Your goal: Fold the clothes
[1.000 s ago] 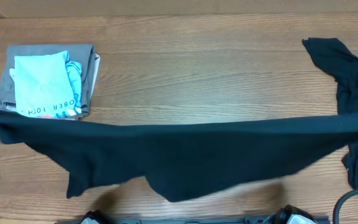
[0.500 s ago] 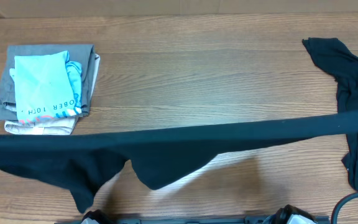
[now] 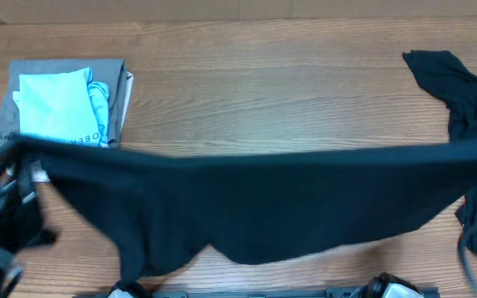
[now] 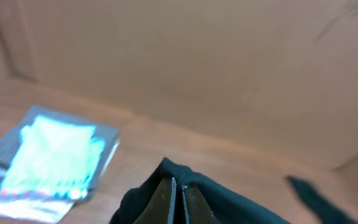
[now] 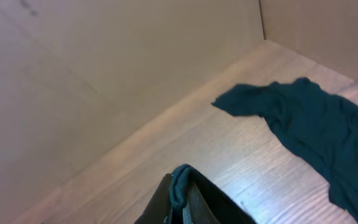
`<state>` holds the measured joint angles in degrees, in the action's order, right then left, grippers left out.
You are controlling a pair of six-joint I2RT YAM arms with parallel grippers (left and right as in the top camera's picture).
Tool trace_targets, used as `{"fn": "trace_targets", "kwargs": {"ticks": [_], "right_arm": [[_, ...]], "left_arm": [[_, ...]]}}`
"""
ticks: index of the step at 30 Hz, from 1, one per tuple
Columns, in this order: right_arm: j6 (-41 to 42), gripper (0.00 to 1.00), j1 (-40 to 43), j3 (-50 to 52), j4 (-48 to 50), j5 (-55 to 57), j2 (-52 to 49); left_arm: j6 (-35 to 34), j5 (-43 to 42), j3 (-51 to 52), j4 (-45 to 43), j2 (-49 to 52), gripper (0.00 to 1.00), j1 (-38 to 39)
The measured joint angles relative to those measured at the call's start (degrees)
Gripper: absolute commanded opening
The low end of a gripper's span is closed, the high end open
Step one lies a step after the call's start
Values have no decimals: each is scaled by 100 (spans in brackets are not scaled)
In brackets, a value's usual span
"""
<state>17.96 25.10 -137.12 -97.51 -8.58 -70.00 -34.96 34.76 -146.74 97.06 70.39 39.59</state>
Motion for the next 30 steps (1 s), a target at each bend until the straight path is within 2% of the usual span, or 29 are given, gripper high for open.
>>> {"fn": "trace_targets", "kwargs": {"ticks": [4,10,14,18,24,30], "right_arm": [[0,4,0,111,0,46,-592],[-17,4,0,326,7,111,-1515],[-44,4,0,553,4,122,-1882],[-83,4,-7,868,90,114,-2197],[-164,4,-282,1397,918,109,-2953],[-262,4,-623,1799,1875,131,-3849]], "left_arm": [[-164,238,404,-2,525,4,0],[-258,455,455,-68,1600,4,-188],[-262,374,461,-168,2378,4,-664],[-256,-138,466,-435,3130,4,-1300],[-195,-848,466,-992,4092,4,-1878],[44,-925,468,-1401,5119,4,-1987]]}}
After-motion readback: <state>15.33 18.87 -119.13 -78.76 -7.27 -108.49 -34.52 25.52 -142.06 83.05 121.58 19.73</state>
